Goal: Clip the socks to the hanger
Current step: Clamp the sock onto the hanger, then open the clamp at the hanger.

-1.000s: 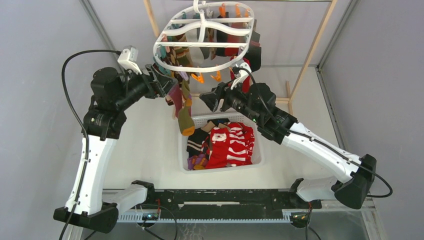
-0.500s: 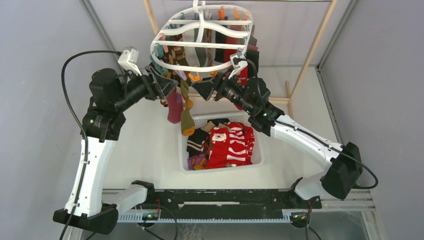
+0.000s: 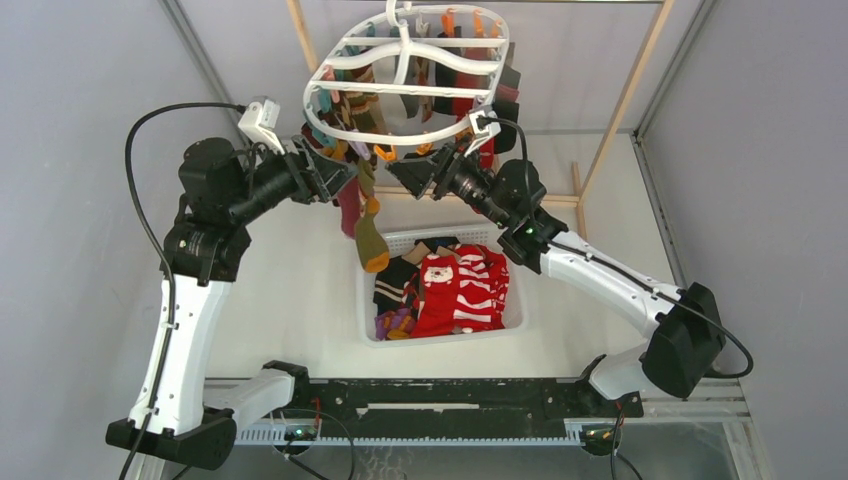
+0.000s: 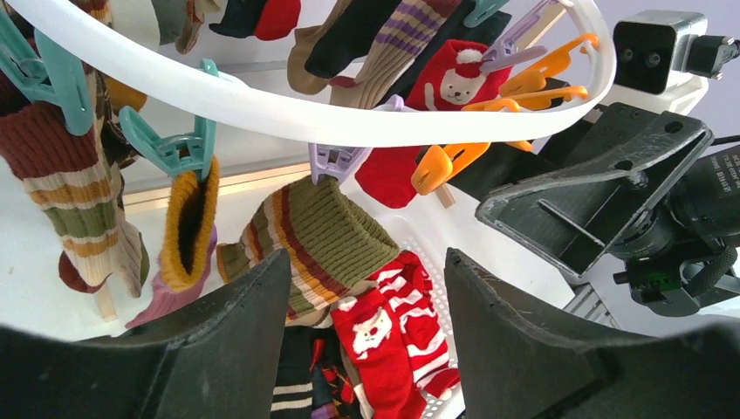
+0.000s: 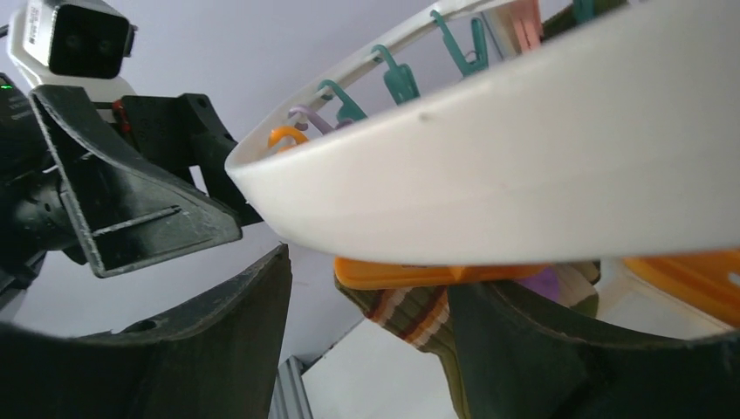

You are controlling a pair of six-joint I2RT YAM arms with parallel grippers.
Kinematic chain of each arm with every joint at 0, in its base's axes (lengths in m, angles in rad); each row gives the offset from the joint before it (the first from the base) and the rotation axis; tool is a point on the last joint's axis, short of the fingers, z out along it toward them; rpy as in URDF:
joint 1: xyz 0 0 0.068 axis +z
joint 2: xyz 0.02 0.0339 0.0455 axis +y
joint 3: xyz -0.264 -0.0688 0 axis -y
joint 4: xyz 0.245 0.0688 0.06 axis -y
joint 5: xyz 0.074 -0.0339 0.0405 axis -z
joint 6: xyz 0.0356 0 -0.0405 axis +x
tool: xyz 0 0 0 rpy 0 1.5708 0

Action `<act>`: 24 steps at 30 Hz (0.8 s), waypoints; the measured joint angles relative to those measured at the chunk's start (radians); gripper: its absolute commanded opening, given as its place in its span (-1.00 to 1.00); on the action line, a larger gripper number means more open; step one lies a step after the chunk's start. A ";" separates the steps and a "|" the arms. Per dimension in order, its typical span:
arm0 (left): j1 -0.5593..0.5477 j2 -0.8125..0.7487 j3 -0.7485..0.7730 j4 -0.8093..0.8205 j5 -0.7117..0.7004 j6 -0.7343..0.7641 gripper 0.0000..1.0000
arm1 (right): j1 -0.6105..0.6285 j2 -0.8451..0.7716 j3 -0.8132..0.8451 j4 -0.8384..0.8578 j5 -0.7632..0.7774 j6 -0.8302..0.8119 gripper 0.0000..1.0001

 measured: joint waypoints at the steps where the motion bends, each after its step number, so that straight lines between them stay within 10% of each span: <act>1: 0.000 0.000 0.000 -0.002 0.000 0.000 0.36 | 0.000 0.003 0.000 0.014 -0.002 0.003 0.42; 24: 0.000 -0.016 0.007 -0.055 0.021 0.001 0.37 | 0.120 0.103 0.000 0.233 0.164 -0.042 -0.03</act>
